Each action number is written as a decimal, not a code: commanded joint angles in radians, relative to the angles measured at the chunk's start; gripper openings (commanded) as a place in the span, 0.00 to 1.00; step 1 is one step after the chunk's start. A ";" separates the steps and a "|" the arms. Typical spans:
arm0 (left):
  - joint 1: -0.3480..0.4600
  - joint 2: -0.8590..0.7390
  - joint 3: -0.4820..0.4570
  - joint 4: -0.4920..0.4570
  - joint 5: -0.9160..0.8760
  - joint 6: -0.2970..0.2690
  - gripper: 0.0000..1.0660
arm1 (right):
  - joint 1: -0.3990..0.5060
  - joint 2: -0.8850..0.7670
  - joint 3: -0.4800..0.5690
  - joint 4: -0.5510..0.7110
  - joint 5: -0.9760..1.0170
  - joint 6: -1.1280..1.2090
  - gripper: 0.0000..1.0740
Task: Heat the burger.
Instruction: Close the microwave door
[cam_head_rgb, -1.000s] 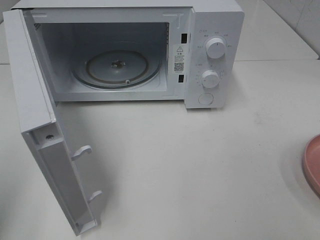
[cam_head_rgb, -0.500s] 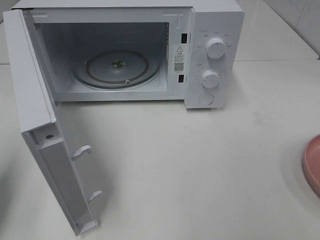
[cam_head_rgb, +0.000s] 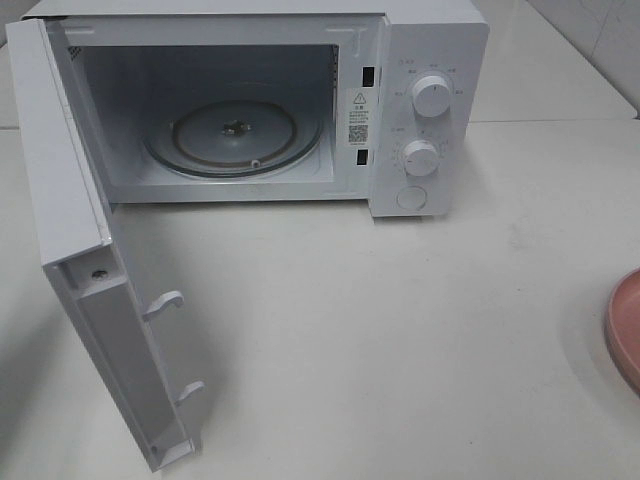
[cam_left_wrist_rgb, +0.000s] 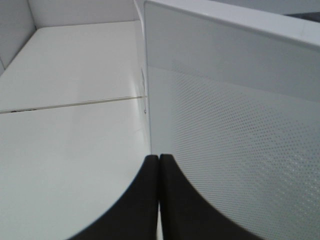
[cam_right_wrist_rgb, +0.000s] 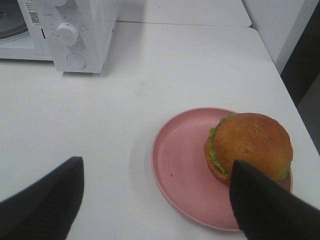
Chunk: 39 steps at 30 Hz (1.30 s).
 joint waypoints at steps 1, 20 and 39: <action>-0.006 0.094 -0.022 0.123 -0.100 -0.074 0.00 | -0.006 -0.026 0.005 0.001 -0.014 0.006 0.71; -0.165 0.366 -0.156 0.254 -0.276 -0.154 0.00 | -0.006 -0.026 0.005 0.001 -0.014 0.006 0.71; -0.470 0.527 -0.331 -0.037 -0.268 -0.103 0.00 | -0.006 -0.026 0.005 0.001 -0.014 0.007 0.71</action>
